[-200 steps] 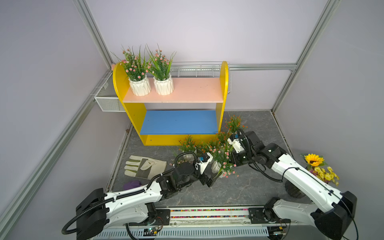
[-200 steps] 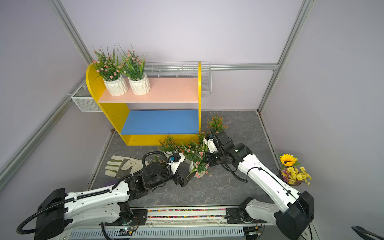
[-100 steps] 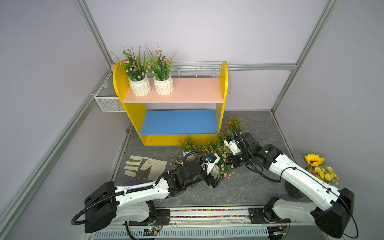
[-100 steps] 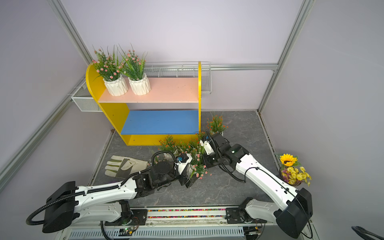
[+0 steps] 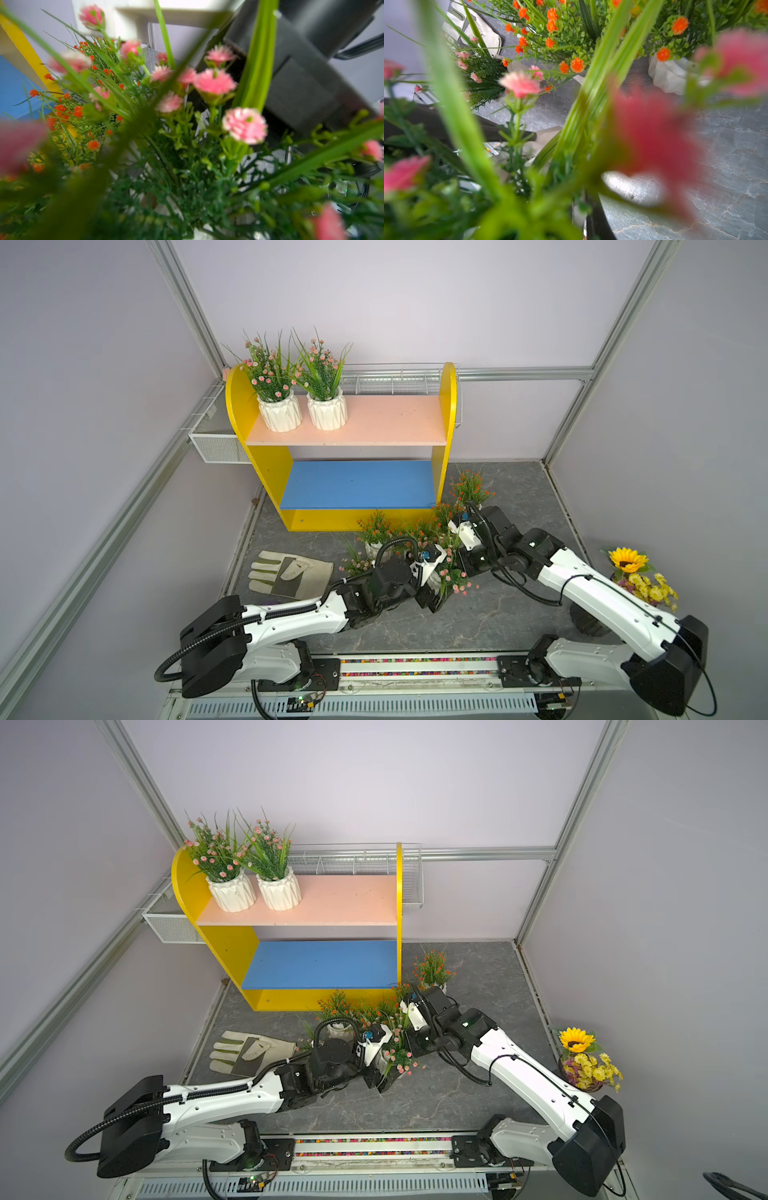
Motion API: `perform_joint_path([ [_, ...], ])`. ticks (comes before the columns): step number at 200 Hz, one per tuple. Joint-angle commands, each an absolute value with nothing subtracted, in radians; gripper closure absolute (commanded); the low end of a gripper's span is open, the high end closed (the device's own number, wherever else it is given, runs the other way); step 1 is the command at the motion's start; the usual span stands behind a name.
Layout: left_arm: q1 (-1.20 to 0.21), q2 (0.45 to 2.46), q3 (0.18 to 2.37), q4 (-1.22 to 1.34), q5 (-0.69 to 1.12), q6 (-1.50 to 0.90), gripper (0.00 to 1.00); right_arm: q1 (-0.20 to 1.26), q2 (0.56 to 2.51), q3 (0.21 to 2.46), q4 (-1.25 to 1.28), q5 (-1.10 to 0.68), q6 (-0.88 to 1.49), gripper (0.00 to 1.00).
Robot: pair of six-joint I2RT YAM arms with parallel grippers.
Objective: Place the baby's breath potted plants on the rack by color
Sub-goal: Pick up the baby's breath potted plant from the center of the board.
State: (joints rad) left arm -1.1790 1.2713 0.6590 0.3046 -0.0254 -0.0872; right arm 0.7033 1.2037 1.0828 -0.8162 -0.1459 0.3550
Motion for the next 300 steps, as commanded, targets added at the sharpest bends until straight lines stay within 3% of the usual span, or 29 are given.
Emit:
perform_joint_path([
  [1,-1.188,1.29,0.69,0.268,-0.014,-0.08,0.03,0.714,1.187,1.106,-0.768,-0.173,0.367,0.92],
  [122,-1.188,1.322,0.739,0.193,-0.035,-0.077,0.09,0.718,1.177,1.103,-0.755,-0.202,0.374,0.92],
  [158,-1.188,1.339,0.756,0.179,-0.031,-0.077,0.23,0.719,1.169,1.1,-0.75,-0.206,0.376,0.92],
  [183,-1.188,1.322,0.751,0.176,-0.037,-0.079,0.48,0.719,1.164,1.09,-0.744,-0.206,0.376,0.92],
  [197,-1.188,1.308,0.744,0.178,-0.046,-0.076,0.56,0.718,1.161,1.083,-0.741,-0.203,0.376,0.92],
  [239,-1.189,1.294,0.754,0.14,-0.112,-0.105,0.66,0.697,1.136,1.043,-0.708,-0.189,0.39,0.83],
  [300,-1.188,1.287,0.77,0.109,-0.183,-0.133,0.73,0.64,1.079,0.996,-0.702,-0.181,0.404,0.79],
])
